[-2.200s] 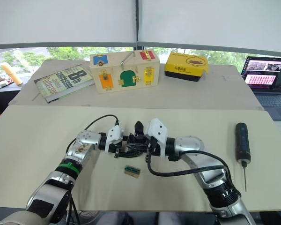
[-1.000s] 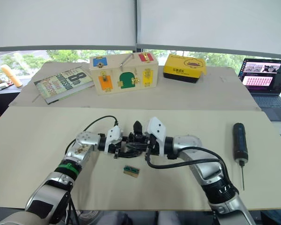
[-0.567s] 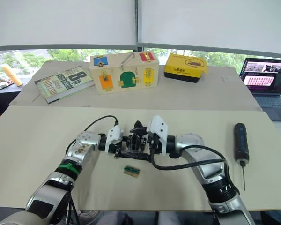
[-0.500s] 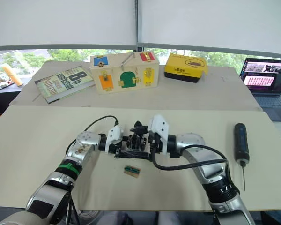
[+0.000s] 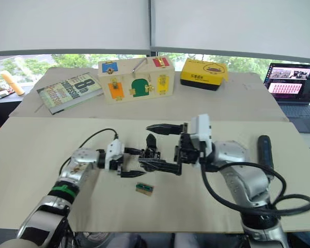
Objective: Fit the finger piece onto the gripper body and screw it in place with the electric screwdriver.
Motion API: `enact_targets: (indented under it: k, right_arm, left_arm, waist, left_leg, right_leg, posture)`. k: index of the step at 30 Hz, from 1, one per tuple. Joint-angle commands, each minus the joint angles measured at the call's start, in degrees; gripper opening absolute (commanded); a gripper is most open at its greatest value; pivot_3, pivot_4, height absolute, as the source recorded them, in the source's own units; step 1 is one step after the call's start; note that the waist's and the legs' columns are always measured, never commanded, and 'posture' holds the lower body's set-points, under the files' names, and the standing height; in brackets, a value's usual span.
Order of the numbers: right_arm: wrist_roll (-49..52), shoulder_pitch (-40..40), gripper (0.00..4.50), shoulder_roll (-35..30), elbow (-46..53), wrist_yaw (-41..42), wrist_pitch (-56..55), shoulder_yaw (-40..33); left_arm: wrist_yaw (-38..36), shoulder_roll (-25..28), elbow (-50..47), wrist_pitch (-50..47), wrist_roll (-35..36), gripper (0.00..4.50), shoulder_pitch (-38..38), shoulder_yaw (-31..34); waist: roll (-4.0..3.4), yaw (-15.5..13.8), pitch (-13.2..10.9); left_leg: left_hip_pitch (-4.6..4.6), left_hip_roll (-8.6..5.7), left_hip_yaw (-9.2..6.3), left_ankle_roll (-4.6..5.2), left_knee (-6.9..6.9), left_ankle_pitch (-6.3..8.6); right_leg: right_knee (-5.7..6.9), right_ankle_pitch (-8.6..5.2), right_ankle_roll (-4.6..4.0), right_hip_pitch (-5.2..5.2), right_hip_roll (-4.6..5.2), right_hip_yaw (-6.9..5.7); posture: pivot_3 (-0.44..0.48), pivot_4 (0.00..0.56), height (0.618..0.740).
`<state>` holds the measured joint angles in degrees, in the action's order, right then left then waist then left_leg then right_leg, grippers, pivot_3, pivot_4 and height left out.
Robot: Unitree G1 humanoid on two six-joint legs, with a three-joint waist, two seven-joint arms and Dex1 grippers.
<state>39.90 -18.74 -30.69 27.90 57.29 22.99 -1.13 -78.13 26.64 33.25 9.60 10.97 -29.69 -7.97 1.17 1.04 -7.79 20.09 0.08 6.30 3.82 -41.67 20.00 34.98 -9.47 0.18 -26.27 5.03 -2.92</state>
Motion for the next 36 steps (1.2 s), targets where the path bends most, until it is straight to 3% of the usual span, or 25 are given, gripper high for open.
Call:
enact_targets:
  k: [1, 6, 11, 16, 22, 25, 29, 32, 36]
  right_arm:
    - [3.1, 3.7, 4.50, -3.2, 4.5, -3.3, 0.6, -8.9]
    - [1.7, 16.1, 4.50, -6.6, 7.1, -9.9, 0.2, -23.4]
    - [-3.1, 29.4, 4.50, 1.8, 12.6, -24.7, -2.3, -35.5]
    - [-10.2, 45.4, 4.50, 11.9, 19.3, -33.5, -3.3, -39.9]
    - [-8.6, 58.6, 4.50, 17.9, 22.2, -35.0, -2.5, -41.0]
    - [-1.4, 56.0, 4.50, 15.6, 20.7, -39.1, 1.6, -43.7]
    - [9.2, 46.2, 4.50, 5.7, 13.3, -47.0, 12.2, -47.5]
    - [11.1, 40.3, 4.50, -2.9, 6.6, -48.3, 18.4, -47.6]
    - [8.8, 33.6, 4.50, -15.6, -6.1, -46.9, 29.7, -42.2]
  left_arm:
    - [-3.3, 4.7, -4.2, -3.8, 4.0, 4.39, 3.3, 3.5]
    - [-6.0, 10.3, -13.7, -8.1, 11.3, 4.39, 6.8, 9.0]
    - [-3.3, 12.5, -25.9, -14.5, 16.2, 4.39, 10.3, 12.3]
    - [-1.1, 12.6, -37.2, -21.8, 22.1, 4.39, 13.0, 12.9]
    - [-0.9, 14.5, -41.8, -29.5, 27.7, 4.39, 9.9, 13.7]
    - [0.5, 14.9, -44.5, -33.7, 31.0, 4.39, 8.5, 14.1]
    - [2.8, 14.1, -46.4, -36.4, 33.3, 4.39, 6.5, 14.6]
    - [4.8, 13.0, -46.8, -36.0, 33.1, 4.39, 5.6, 14.8]
    - [4.3, 13.6, -47.6, -36.6, 33.6, 4.39, 5.8, 14.6]
  waist:
    - [-0.01, -0.1, 0.0]
    - [-0.05, -0.9, -0.1]
    - [-0.07, -2.0, -0.1]
    - [-0.35, -1.9, -0.2]
    - [-0.57, -1.4, -0.4]
    - [-0.63, -1.2, -0.4]
    - [-0.53, -0.6, -0.5]
    - [-0.51, -0.8, -0.5]
    - [-0.48, -1.1, -0.5]
  left_leg:
    - [0.00, 0.00, 0.01, 0.00, 0.00, 0.00]
    - [0.15, -0.07, -0.07, 0.02, -0.01, 0.02]
    - [0.20, -0.14, -0.16, 0.00, -0.02, 0.03]
    - [0.16, -0.13, -0.14, -0.07, 0.07, 0.04]
    - [0.01, -0.14, 0.05, -0.14, 0.06, -0.01]
    - [-0.04, -0.11, 0.04, -0.18, 0.06, -0.03]
    - [-0.13, -0.19, 0.21, -0.13, 0.05, -0.02]
    - [-0.17, -0.22, 0.20, -0.10, 0.06, -0.02]
    - [-0.10, -0.19, 0.21, -0.08, 0.06, -0.03]
  right_leg:
    - [-0.01, 0.00, 0.00, 0.00, 0.03, -0.02]
    - [-0.07, -0.01, 0.00, -0.03, 0.28, -0.41]
    - [-0.11, -0.01, 0.00, 0.04, 0.49, -0.80]
    - [-0.04, -0.14, 0.05, 0.07, 0.33, -0.79]
    - [0.01, -0.45, 0.42, 0.14, 0.04, -0.60]
    - [0.05, -0.55, 0.28, 0.14, 0.03, -0.55]
    - [0.02, -0.48, 0.14, 0.16, 0.10, -0.26]
    - [0.00, -0.26, -0.25, 0.17, -0.04, -0.05]
    - [-0.09, -0.25, -0.23, 0.15, -0.42, 0.20]
  posture:
    - [0.000, 0.150, 0.740]
    - [0.000, 0.150, 0.740]
    - [0.000, 0.150, 0.740]
    - [0.000, 0.150, 0.740]
    - [0.000, 0.150, 0.740]
    - [0.000, 0.150, 0.740]
    - [0.000, 0.150, 0.740]
    - [0.000, 0.150, 0.740]
    - [0.000, 0.150, 0.740]
